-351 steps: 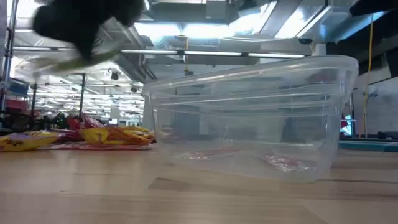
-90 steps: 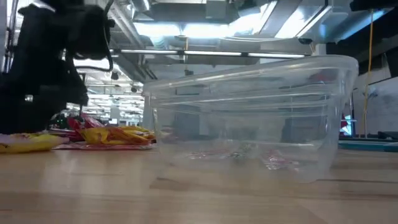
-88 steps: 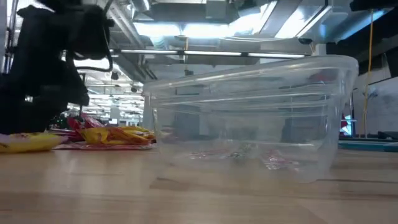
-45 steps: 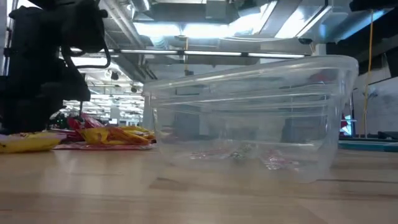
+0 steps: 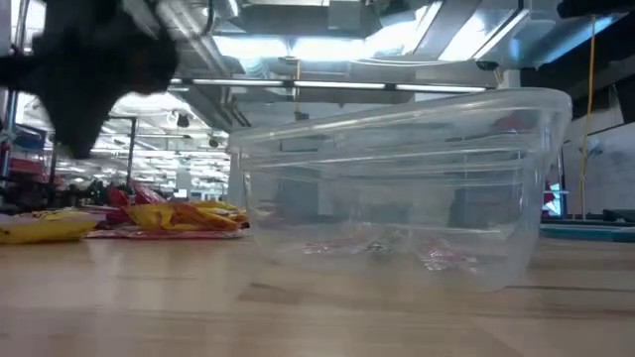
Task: Sort candy
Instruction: Put the green candy into the square transparent food container, then put the red candy into the square transparent food container
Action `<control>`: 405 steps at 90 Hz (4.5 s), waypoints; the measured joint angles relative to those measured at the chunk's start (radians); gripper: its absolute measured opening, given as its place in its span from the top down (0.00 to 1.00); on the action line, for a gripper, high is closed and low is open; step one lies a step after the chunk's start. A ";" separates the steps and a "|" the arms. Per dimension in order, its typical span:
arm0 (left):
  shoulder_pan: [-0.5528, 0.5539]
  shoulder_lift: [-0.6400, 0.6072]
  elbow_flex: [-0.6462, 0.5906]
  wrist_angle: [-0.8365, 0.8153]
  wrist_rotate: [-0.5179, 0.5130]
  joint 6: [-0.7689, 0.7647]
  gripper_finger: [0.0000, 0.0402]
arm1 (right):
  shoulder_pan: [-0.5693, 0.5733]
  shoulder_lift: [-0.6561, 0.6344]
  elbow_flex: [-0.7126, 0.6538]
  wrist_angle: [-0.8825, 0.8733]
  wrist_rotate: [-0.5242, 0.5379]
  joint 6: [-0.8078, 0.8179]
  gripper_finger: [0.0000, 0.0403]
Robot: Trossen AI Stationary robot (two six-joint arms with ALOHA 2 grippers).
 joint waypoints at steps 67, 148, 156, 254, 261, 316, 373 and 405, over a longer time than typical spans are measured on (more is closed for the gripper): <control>-0.040 0.348 0.088 1.137 -0.270 0.377 0.97 | 0.000 0.000 0.000 0.002 0.013 0.000 0.38; 0.008 0.302 0.114 0.881 0.105 0.344 0.76 | 0.000 0.000 0.000 0.000 -0.002 0.000 0.38; 0.017 0.249 0.114 0.751 0.121 0.365 0.78 | 0.000 0.000 0.000 0.001 -0.002 -0.002 0.38; 0.034 0.153 -0.184 0.425 -0.171 0.809 0.56 | 0.000 0.000 0.000 0.000 0.007 0.000 0.38; 0.032 0.153 -0.196 0.424 -0.170 0.797 0.58 | 0.000 0.000 0.000 0.000 0.008 0.000 0.38; -0.025 0.208 -0.173 0.476 -0.125 0.558 0.98 | 0.000 0.000 0.000 0.000 -0.002 0.004 0.38; -0.095 0.199 0.160 0.964 -0.502 0.496 0.99 | 0.000 0.000 0.000 0.008 0.017 0.001 0.38; -0.115 0.312 0.159 0.997 -0.474 0.276 0.99 | 0.000 0.000 0.000 0.011 0.017 0.001 0.38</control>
